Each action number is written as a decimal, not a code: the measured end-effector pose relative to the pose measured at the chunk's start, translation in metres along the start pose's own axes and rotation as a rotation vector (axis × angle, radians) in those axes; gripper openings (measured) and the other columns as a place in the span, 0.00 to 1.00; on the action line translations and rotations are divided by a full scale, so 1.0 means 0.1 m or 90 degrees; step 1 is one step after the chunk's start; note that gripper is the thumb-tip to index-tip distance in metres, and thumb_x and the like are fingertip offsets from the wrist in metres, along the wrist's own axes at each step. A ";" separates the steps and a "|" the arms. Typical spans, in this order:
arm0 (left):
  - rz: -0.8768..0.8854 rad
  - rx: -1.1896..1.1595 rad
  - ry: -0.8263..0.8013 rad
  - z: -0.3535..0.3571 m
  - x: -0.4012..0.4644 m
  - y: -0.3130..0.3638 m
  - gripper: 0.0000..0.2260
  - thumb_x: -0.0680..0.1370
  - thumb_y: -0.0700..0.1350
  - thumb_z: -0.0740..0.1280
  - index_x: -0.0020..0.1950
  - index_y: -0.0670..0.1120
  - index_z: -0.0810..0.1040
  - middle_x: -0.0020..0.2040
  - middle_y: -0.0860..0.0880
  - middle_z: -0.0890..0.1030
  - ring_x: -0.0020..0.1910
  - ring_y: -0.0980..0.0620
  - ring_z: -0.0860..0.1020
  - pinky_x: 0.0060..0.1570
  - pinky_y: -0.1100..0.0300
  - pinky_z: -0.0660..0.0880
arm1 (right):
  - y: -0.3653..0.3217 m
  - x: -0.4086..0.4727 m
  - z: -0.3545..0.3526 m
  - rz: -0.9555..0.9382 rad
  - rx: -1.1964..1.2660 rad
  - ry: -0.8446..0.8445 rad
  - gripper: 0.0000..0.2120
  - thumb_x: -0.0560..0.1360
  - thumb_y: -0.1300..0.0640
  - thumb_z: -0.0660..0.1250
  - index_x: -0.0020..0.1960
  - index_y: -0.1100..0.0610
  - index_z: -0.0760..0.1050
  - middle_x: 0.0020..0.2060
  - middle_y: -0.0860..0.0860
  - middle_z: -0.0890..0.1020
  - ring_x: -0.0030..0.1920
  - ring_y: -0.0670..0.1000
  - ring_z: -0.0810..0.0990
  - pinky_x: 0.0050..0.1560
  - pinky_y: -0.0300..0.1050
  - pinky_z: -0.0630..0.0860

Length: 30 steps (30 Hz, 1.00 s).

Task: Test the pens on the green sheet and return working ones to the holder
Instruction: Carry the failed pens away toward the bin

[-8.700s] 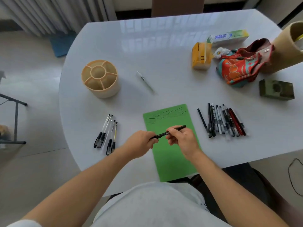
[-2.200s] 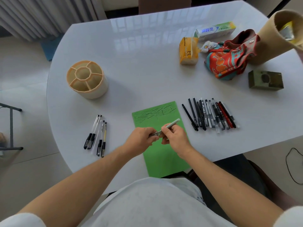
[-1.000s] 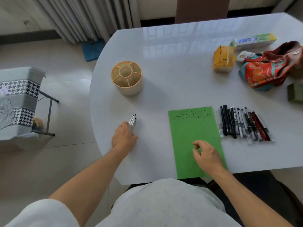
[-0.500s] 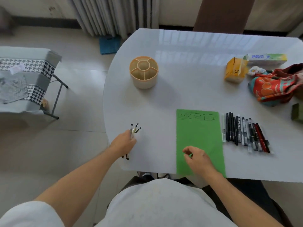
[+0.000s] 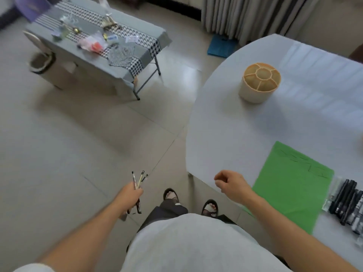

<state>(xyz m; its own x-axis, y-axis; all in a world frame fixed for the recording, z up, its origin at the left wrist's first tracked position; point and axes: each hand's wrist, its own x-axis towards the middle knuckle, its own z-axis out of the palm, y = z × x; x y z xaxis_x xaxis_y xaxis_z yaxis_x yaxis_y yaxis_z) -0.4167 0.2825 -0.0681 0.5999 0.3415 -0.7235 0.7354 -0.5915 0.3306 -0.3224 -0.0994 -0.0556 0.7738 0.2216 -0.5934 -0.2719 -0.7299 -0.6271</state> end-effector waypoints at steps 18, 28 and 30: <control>-0.254 -0.297 0.085 -1.41 0.12 -2.93 0.08 0.76 0.41 0.65 0.37 0.44 0.72 0.31 0.44 0.77 0.29 0.47 0.73 0.31 0.58 0.68 | -2.21 1.39 1.59 0.030 -0.360 -0.184 0.04 0.75 0.58 0.68 0.44 0.52 0.82 0.34 0.50 0.86 0.34 0.48 0.85 0.38 0.43 0.81; -0.335 -0.365 0.118 -2.55 0.90 -3.44 0.04 0.74 0.41 0.65 0.41 0.42 0.71 0.32 0.42 0.75 0.28 0.46 0.72 0.29 0.58 0.68 | -3.02 2.24 1.97 0.161 -0.248 -0.156 0.05 0.77 0.67 0.66 0.47 0.65 0.80 0.35 0.61 0.83 0.28 0.56 0.78 0.33 0.46 0.73; -0.338 -0.366 0.112 -2.78 1.14 -3.38 0.05 0.74 0.41 0.65 0.42 0.42 0.71 0.32 0.43 0.75 0.28 0.47 0.72 0.29 0.59 0.68 | -3.26 2.56 2.05 0.171 -0.242 -0.161 0.05 0.77 0.68 0.65 0.47 0.66 0.80 0.34 0.61 0.82 0.28 0.56 0.77 0.33 0.45 0.71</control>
<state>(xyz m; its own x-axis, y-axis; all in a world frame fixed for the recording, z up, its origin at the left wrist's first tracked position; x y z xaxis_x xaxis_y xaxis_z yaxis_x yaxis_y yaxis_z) -0.5094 0.7244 -0.0944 0.1304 0.6103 -0.7814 0.9548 0.1351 0.2648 -0.1531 0.3274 -0.1062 0.5302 0.1101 -0.8407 -0.1786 -0.9548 -0.2377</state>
